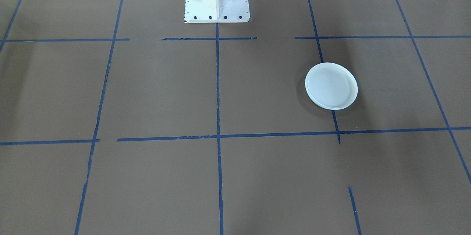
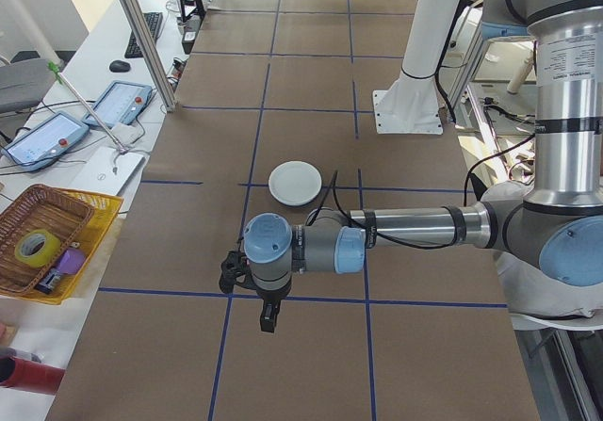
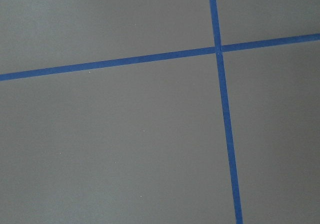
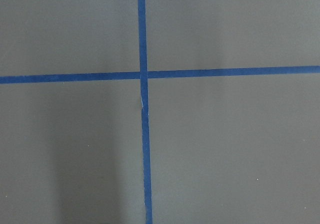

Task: Stack plate in center

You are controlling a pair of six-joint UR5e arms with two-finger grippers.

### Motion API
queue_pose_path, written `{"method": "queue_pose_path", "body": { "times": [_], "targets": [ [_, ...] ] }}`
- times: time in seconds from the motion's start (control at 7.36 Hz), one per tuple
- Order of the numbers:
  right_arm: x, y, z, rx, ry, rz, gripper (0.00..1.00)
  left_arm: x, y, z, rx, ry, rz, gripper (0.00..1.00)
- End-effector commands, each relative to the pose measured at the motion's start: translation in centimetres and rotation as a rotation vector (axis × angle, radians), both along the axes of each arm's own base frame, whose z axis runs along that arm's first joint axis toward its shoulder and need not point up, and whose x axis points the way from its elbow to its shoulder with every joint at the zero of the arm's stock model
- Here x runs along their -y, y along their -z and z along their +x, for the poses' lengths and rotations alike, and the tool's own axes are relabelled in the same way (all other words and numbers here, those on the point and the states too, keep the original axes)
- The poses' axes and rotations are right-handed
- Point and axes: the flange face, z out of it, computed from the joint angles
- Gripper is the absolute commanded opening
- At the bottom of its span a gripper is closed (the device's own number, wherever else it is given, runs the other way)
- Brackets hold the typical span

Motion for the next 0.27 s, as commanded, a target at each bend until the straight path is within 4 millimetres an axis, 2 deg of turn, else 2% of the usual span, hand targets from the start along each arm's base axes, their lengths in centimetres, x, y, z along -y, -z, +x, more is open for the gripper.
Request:
{"method": "queue_pose_path", "body": {
  "times": [0.0, 0.14],
  "targets": [
    [0.00, 0.00, 0.00, -0.001, -0.001, -0.001, 1.00, 0.01, -0.02, 0.03, 0.000, 0.000, 0.000, 1.00],
    [0.00, 0.01, -0.01, 0.001, -0.001, -0.001, 1.00, -0.02, -0.02, -0.10, 0.000, 0.003, 0.000, 1.00]
  ]
}}
